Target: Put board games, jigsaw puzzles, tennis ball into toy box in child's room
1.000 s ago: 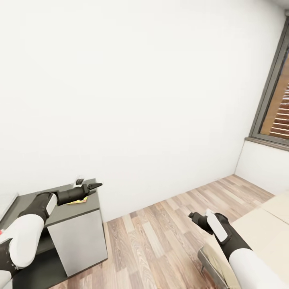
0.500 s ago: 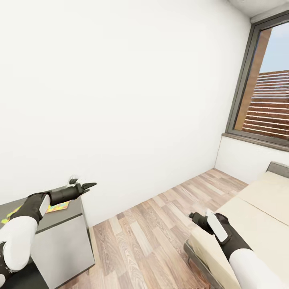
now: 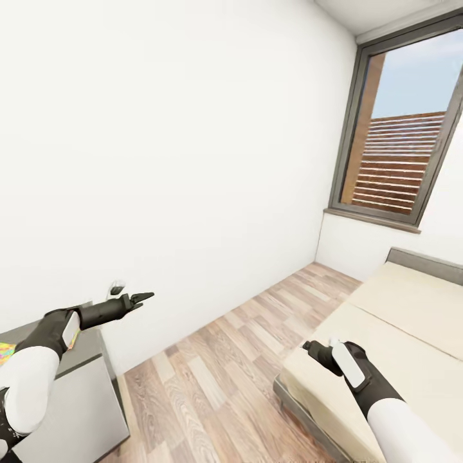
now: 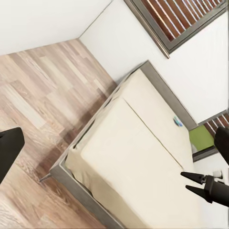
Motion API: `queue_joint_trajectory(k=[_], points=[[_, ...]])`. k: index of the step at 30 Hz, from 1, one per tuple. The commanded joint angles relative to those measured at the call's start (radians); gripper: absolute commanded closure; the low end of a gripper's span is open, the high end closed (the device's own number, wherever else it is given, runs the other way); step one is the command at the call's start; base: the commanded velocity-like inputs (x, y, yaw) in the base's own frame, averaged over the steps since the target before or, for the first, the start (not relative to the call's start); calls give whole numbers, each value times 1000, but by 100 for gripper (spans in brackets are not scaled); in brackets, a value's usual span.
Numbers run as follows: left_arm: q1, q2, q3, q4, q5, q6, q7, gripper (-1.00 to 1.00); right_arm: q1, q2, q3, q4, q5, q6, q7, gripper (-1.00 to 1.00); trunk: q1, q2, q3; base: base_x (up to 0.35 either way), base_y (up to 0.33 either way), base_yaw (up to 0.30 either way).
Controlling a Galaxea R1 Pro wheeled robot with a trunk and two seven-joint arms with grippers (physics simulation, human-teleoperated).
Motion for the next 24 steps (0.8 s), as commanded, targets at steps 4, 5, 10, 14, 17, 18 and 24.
queue_joint_trajectory(k=[4,5,10,14,17,18,24], points=[[-1,-3,8,-1,-10,7,-7,-100,0,0,0,0,-10,2,-8,-100,0,-1,-2,0,0,-277],[-1,-4,8,-1,-10,7,-6,-100,0,0,0,1,-10,2,-8,-100,0,-1,-3,0,0,-277],[-1,-4,8,-1,-10,7,-6,-100,0,0,0,3,-10,2,-7,-100,0,-1,-5,0,0,-277],[-1,-5,8,-1,-10,7,-6,-100,0,0,0,4,-10,2,-7,-100,0,-1,-6,0,0,-277],[-1,-5,8,-1,-11,7,-6,-100,0,-1,0,6,-9,-10,-7,-100,0,-1,-7,0,0,-277],[-1,-5,8,-1,-11,7,-6,-100,0,-1,0,7,-9,-20,-7,-100,0,-1,-8,0,0,-277],[-1,-4,8,-1,-11,7,-6,-100,1,-2,0,7,-10,-47,-7,-100,0,-1,-10,0,0,-277]])
